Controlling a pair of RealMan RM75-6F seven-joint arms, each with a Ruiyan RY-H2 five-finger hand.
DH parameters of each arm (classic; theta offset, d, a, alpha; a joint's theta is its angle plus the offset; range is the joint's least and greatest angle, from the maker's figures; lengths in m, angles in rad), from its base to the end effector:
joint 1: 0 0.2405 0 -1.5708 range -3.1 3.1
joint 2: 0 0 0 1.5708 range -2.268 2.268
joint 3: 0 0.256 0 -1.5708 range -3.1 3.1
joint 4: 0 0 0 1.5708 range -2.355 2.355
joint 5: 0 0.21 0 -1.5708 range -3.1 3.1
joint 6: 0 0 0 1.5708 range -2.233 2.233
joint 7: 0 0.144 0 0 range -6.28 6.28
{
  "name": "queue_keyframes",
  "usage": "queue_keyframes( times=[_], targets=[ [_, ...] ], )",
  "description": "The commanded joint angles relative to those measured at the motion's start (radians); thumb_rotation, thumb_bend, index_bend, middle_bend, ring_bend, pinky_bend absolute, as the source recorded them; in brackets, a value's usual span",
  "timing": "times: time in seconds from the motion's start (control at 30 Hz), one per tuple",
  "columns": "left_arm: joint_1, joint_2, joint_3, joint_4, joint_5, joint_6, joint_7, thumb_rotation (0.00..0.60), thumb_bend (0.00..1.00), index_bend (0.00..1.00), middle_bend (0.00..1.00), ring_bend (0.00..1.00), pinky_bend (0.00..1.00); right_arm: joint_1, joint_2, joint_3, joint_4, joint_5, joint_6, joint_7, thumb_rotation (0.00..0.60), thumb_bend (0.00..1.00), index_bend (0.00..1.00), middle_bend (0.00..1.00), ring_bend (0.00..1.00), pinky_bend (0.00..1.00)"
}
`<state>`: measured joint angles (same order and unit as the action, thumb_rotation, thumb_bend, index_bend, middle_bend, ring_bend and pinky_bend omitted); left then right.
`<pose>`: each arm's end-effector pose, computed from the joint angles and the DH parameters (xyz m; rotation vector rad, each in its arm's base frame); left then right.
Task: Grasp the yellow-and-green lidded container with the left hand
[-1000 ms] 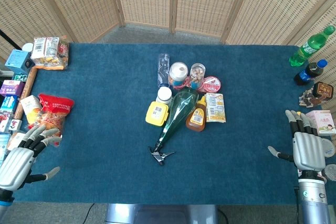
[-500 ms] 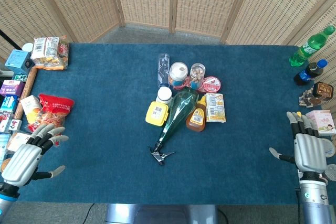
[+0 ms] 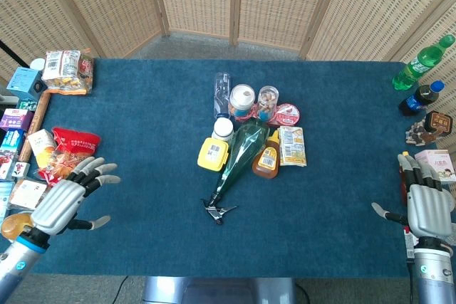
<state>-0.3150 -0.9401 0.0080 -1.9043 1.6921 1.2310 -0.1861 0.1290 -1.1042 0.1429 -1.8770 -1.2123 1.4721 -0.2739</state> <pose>-0.2129 0.2091 0.1391 -1.8005 -1.1271 -1.1273 -0.2806 -0.2032 0.1615 1.1999 -0.9756 0.8115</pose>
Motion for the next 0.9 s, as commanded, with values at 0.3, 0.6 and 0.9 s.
queue_keyframes(
  times=[0.3,0.6,0.9],
  targets=[
    [-0.160,-0.056,-0.063,0.046,-0.075,-0.190,-0.020,0.600,0.25,0.26,0.16,0.00,0.00,-0.012,0.009,0.004,-0.002,0.000,0.008,0.014,0.515,0.00,0.00,0.09,0.00,0.10],
    [-0.284,-0.188,-0.108,0.128,-0.153,-0.326,-0.012,0.600,0.25,0.25,0.14,0.00,0.00,-0.036,0.031,0.004,-0.014,0.003,0.034,0.020,0.516,0.00,0.00,0.09,0.00,0.10],
    [-0.368,-0.304,-0.147,0.185,-0.236,-0.386,0.053,0.600,0.25,0.23,0.11,0.00,0.00,-0.058,0.043,0.003,-0.016,-0.004,0.055,0.038,0.516,0.00,0.00,0.09,0.00,0.10]
  ],
)
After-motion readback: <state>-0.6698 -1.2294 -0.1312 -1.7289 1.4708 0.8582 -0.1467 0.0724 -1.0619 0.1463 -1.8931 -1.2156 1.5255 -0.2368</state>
